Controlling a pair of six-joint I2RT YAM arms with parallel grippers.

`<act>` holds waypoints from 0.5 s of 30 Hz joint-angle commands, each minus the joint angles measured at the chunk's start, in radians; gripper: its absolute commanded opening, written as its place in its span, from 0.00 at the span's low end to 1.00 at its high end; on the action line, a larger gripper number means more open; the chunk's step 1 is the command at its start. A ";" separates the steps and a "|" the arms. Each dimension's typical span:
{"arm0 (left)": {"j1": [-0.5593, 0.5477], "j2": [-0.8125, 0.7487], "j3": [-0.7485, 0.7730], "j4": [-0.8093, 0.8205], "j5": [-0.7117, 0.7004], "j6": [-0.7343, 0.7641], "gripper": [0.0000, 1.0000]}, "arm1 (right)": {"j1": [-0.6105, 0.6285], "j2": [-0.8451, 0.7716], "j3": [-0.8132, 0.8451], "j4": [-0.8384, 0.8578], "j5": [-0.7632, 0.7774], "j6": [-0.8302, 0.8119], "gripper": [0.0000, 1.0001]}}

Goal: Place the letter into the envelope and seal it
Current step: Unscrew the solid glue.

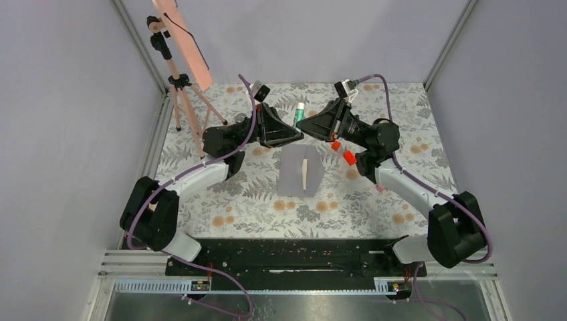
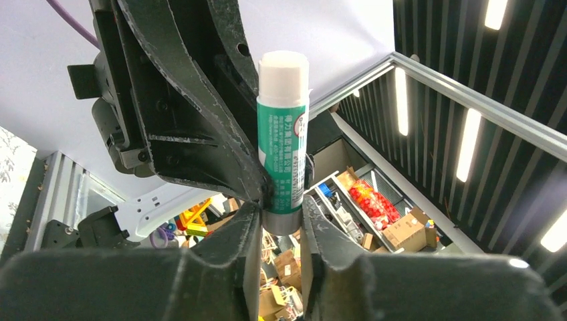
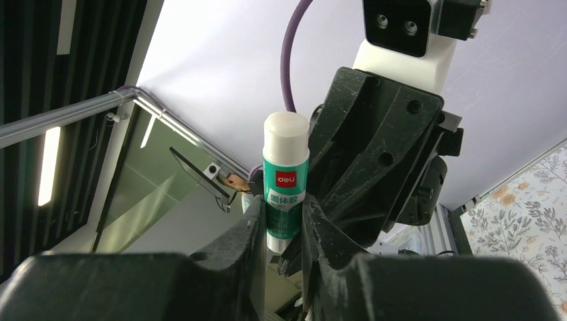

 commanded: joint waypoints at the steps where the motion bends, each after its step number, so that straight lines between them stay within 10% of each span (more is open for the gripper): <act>1: -0.004 0.001 0.054 0.097 -0.021 -0.003 0.06 | 0.003 0.000 0.031 0.050 -0.035 -0.002 0.00; 8: -0.004 0.005 0.036 0.049 -0.018 0.027 0.00 | 0.004 -0.039 0.034 -0.123 -0.065 -0.107 0.00; 15: -0.025 -0.122 0.091 -0.572 -0.015 0.468 0.00 | 0.033 -0.194 0.149 -0.927 0.067 -0.612 0.00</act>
